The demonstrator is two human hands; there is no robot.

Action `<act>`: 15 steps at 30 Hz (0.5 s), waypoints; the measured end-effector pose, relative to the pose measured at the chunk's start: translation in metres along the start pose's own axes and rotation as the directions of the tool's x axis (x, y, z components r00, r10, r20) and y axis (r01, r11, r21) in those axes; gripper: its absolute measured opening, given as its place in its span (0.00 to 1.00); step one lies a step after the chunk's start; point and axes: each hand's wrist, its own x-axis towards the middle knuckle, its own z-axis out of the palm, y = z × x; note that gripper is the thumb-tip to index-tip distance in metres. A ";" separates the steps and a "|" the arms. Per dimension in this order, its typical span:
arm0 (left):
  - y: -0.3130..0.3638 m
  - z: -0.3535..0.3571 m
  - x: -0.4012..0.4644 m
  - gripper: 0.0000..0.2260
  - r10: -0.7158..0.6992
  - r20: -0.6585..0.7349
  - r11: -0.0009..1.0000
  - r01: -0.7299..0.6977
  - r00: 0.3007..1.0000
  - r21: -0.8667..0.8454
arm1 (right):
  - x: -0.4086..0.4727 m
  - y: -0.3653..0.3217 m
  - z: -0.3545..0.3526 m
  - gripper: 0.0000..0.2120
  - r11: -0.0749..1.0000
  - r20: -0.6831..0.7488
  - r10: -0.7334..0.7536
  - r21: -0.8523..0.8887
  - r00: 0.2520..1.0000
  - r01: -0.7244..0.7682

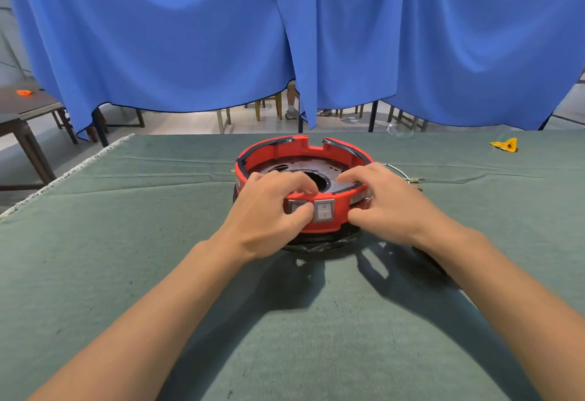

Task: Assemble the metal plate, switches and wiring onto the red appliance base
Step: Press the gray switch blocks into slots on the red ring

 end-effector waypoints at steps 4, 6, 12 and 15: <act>0.005 -0.003 0.000 0.10 -0.053 -0.039 0.998 0.052 0.998 -0.029 | -0.003 0.007 -0.003 0.21 0.999 -0.057 0.036 0.027 0.998 -0.034; 0.009 -0.002 0.002 0.10 -0.083 -0.075 0.995 0.087 0.994 0.054 | -0.004 0.005 0.002 0.17 0.997 -0.064 0.019 0.072 0.998 -0.014; 0.031 0.003 0.007 0.06 -0.177 -0.168 0.963 0.206 0.970 0.175 | -0.005 -0.022 0.009 0.12 0.859 0.000 -0.098 0.505 0.995 0.085; 0.030 0.007 0.003 0.11 -0.189 -0.080 0.950 0.203 0.979 0.239 | -0.004 -0.026 0.012 0.13 0.813 -0.071 -0.062 0.575 0.996 0.091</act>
